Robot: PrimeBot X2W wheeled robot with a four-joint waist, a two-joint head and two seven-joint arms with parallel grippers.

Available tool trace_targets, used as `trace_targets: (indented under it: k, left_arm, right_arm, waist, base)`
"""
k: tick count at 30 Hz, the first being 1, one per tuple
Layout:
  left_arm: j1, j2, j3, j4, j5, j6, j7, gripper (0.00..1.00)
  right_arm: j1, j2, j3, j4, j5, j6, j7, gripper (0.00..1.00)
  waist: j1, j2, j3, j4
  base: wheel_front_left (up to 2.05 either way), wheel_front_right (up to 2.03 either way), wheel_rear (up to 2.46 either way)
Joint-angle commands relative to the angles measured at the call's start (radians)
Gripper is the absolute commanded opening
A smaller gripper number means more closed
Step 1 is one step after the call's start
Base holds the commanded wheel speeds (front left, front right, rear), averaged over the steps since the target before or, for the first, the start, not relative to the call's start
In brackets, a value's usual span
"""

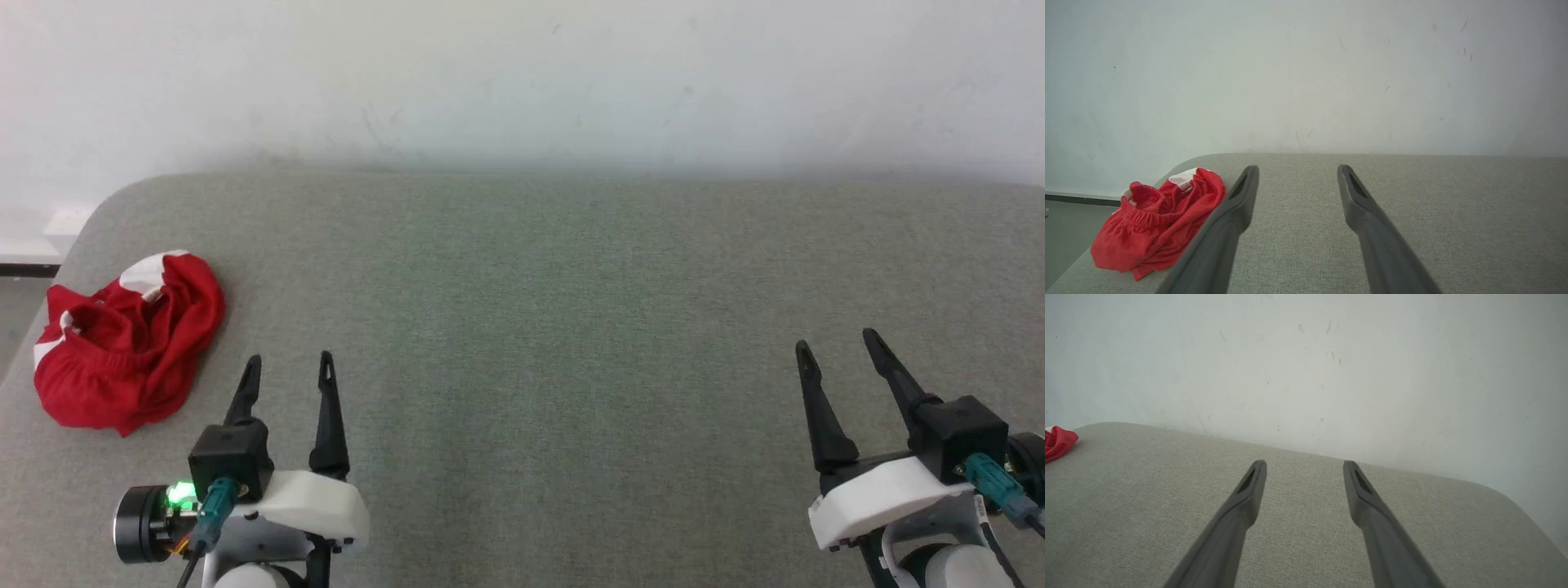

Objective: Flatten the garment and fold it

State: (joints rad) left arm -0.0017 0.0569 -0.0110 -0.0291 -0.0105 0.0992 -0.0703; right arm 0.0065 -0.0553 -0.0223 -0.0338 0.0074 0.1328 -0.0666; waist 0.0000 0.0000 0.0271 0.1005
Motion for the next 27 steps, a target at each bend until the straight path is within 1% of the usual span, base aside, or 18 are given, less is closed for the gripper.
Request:
trace_targets:
  k: [1,27]
  left_arm:
    - [-0.007,0.001,0.002,-0.009,-0.007,0.009,-0.008,1.0]
    - [-0.009,-0.004,0.018,-0.027,-0.013,0.078,-0.062,1.0]
  right_arm:
    - [-0.002,0.002,0.003,-0.009,-0.005,-0.001,-0.012,1.0]
    - [-0.002,0.003,0.012,-0.02,-0.029,-0.001,-0.066,1.0]
  waist:
    - [0.0,0.0,0.003,0.012]
    - [0.0,0.0,0.034,0.161]
  base:
    - [0.0,0.0,0.0]
    - [0.0,0.0,0.0]
